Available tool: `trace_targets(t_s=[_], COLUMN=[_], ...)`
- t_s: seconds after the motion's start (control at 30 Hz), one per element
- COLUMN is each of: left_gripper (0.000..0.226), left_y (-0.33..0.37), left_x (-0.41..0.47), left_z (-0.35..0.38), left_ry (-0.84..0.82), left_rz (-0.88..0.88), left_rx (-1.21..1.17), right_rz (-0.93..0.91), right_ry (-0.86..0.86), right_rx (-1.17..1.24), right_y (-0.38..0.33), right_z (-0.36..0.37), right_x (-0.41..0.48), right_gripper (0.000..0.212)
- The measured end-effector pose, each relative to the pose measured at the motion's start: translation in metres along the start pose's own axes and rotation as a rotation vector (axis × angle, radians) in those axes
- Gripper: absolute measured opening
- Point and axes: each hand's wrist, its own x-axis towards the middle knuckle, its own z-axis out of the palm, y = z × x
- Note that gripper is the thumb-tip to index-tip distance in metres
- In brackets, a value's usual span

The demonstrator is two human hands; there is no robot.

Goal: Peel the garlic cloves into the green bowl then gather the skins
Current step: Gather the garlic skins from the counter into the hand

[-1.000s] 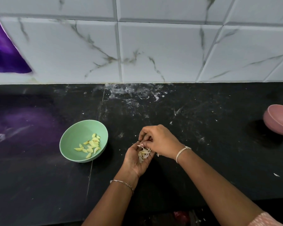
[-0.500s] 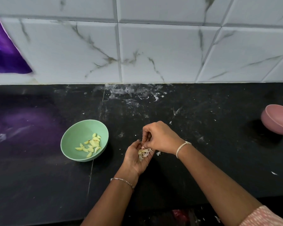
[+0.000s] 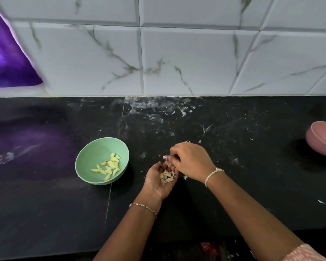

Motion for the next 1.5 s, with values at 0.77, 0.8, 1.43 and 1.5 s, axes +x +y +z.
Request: trace_targets(t_s=[0.77, 0.8, 1.43, 1.5], left_gripper=[0.049, 0.048, 0.043, 0.046], left_y=[0.056, 0.056, 0.051, 0.054], left_x=[-0.025, -0.025, -0.016, -0.015], left_z=[-0.036, -0.036, -0.032, -0.036], left_ry=[-0.023, -0.034, 0.065, 0.059], left_rz=[0.036, 0.029, 0.026, 0.024], left_rx=[-0.062, -0.057, -0.041, -0.032], right_rz=[-0.281, -0.252, 0.268, 0.131], right_ry=[-0.262, -0.270, -0.121, -0.155], right_rx=[-0.173, -0.228, 0.187, 0.154], right_y=[-0.059, -0.055, 0.073, 0.070], right_z=[0.126, 0.125, 0.092, 0.093], right_x=[-0.025, -0.018, -0.041, -0.045], right_gripper=[0.072, 0.073, 0.066, 0.065])
